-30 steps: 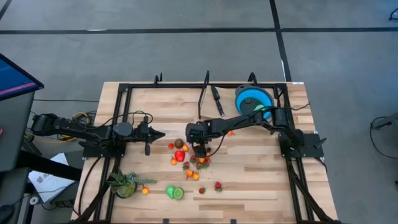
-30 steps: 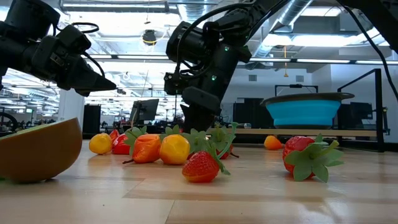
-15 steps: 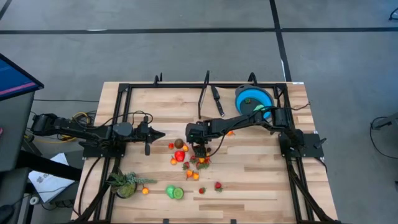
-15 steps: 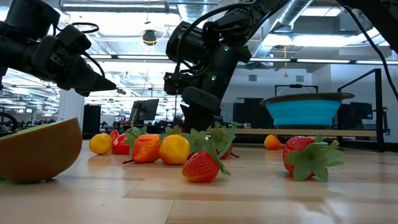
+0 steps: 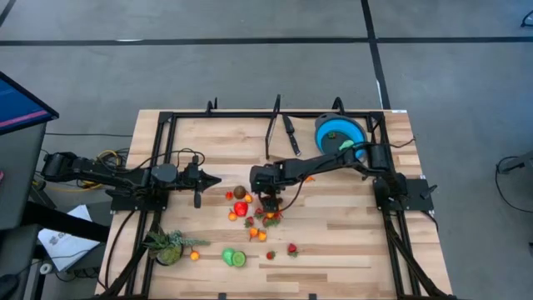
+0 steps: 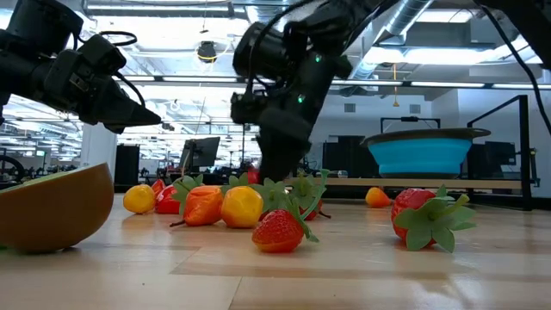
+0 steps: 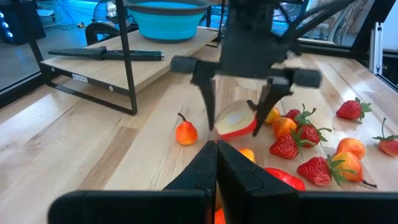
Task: Pick & Place Fruit
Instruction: Put the half red apple into the blue colander
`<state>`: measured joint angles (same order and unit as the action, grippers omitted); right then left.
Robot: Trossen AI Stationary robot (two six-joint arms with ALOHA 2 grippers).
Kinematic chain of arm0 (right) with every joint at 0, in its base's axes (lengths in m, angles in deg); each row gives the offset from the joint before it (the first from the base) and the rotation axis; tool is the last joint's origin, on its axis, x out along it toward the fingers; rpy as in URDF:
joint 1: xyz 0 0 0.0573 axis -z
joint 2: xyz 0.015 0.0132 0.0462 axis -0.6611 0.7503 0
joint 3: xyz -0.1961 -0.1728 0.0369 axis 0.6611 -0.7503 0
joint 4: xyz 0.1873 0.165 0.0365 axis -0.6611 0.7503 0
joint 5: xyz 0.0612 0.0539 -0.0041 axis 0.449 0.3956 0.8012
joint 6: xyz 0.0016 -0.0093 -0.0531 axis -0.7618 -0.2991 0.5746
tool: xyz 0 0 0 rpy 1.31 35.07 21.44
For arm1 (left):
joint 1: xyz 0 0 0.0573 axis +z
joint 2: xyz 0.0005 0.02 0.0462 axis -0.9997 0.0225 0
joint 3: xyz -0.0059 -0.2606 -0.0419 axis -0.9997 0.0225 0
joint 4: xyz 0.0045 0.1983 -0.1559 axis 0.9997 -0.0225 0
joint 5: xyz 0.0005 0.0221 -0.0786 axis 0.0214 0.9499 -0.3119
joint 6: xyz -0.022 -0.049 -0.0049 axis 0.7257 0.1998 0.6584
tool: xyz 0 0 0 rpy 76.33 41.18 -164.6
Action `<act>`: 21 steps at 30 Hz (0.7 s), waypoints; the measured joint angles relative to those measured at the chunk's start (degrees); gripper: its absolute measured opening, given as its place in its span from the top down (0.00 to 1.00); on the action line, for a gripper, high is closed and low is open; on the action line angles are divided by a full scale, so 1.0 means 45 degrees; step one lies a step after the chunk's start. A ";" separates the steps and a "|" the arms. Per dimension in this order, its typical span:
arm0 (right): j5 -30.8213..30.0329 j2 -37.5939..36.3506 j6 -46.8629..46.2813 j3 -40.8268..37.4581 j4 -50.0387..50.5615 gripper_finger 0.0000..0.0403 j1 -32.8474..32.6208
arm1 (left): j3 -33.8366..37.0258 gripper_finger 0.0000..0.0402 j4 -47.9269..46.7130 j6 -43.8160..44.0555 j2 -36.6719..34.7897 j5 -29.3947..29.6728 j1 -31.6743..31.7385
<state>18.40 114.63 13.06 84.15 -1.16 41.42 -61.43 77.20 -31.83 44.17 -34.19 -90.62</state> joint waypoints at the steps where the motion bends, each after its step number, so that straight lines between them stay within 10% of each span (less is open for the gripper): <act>1: -0.0003 -0.0152 0.0000 0.0010 0.0184 0.33 -0.0008 | 0.0000 1.00 0.0000 0.0000 0.0000 0.0001 -0.0001; 21: -0.0153 -0.4341 -0.0340 0.0034 0.6356 0.35 0.1333 | 0.0002 1.00 0.0015 0.0001 0.0238 0.0004 -0.0001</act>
<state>17.71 95.09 11.53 84.30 27.44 47.42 -61.42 77.26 -31.82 45.24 -34.17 -90.62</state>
